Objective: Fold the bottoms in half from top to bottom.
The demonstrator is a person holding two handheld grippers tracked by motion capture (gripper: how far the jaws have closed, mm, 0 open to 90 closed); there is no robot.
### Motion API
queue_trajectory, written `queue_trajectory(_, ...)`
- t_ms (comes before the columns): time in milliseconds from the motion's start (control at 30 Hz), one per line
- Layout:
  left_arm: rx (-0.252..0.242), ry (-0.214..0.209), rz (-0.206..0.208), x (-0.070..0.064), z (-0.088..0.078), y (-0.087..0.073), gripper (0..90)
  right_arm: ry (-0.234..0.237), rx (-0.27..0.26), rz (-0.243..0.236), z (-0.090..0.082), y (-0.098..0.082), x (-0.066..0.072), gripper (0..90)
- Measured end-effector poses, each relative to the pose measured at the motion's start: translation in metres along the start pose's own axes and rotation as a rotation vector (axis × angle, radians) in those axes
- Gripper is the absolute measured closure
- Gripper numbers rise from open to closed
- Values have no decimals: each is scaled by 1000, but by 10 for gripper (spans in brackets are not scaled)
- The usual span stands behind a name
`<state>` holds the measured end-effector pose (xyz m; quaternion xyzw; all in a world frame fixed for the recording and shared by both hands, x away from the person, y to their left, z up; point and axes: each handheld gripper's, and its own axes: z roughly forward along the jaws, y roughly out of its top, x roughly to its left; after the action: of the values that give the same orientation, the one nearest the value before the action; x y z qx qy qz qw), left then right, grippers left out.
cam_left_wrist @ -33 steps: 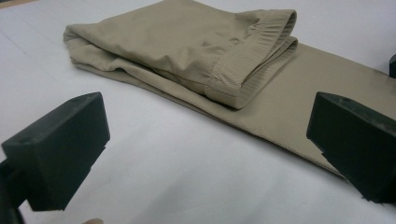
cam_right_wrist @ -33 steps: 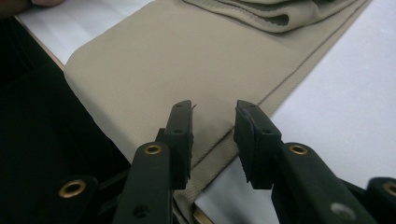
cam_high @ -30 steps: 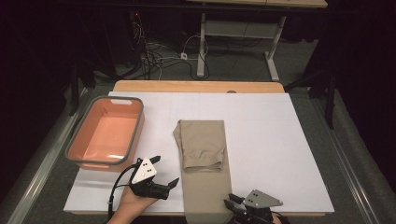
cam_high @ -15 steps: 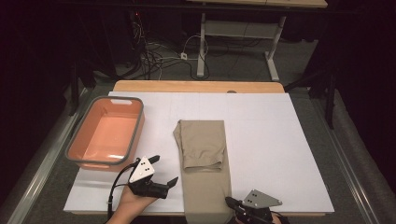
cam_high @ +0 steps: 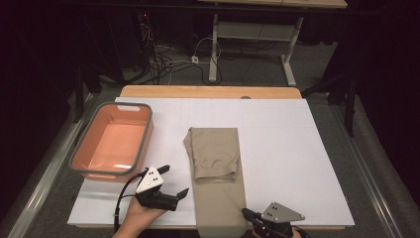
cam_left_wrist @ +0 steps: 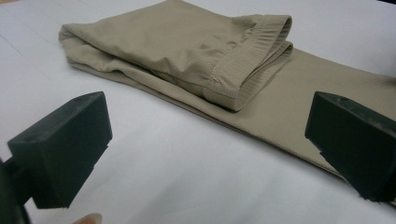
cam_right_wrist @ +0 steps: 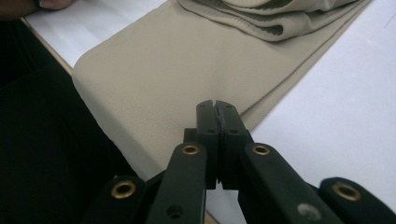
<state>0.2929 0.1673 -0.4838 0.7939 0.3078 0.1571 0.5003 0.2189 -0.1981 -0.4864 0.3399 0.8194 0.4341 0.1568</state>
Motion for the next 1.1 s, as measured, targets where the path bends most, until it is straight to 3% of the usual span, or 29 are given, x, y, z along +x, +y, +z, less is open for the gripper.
queue_trajectory(633,-10,2,-4,0,-1,-1,2,-28,-9,23,-9,-4,-9,900)
queue_trajectory(1100,-10,0,6,-1,-1,-1,6,-25,9,30,-4,-6,-9,879)
